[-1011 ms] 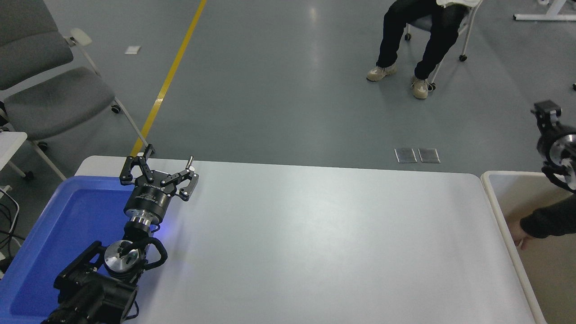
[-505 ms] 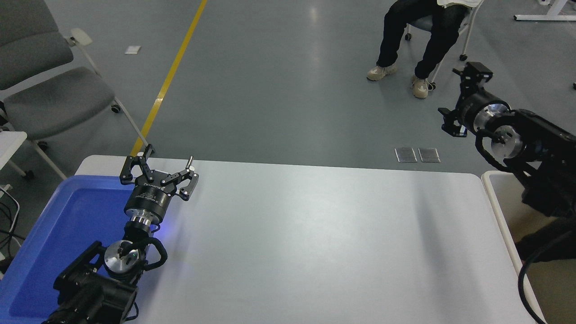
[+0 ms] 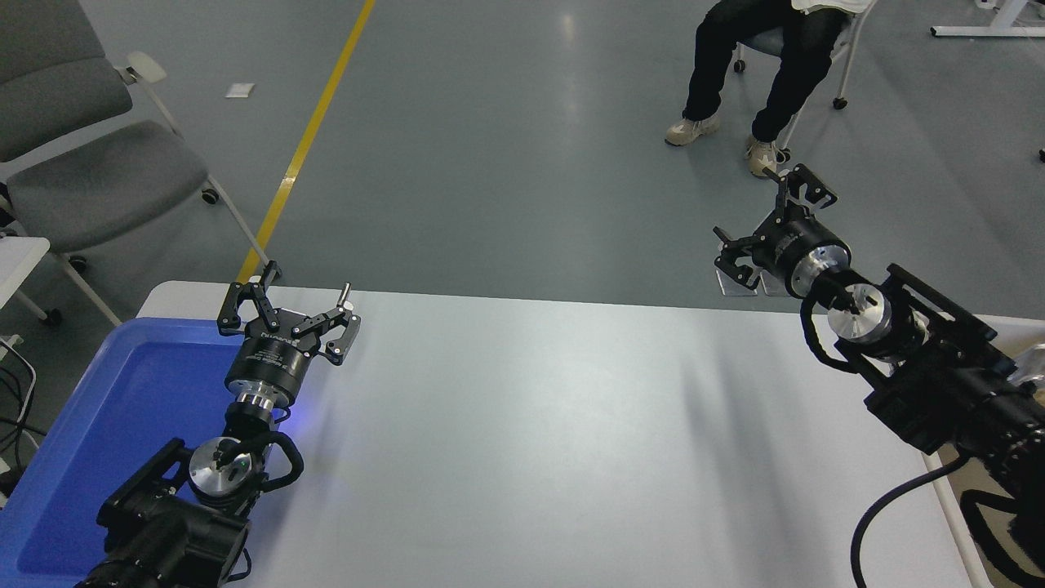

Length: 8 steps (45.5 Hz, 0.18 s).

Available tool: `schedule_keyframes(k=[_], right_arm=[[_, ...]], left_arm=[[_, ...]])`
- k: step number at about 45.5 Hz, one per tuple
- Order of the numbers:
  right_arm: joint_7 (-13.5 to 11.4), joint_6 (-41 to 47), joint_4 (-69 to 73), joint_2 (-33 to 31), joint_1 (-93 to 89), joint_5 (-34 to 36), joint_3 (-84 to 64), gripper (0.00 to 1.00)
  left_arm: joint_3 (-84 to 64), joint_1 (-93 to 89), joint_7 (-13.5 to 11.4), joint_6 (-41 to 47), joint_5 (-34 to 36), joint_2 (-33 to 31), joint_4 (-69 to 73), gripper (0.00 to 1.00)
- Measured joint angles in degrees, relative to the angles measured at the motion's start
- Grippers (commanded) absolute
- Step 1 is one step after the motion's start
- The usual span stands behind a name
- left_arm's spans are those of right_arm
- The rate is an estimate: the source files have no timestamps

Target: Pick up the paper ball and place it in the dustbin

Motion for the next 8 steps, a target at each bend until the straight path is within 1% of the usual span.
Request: schedule_keyframes(k=[8], right_arm=[[0.7, 2.0, -1.3, 0.3, -2.0, 2.4, 1.7, 1.0]], left_arm=[[0.0, 0.0, 0.0, 0.0, 0.0, 0.0, 0.0, 0.99]])
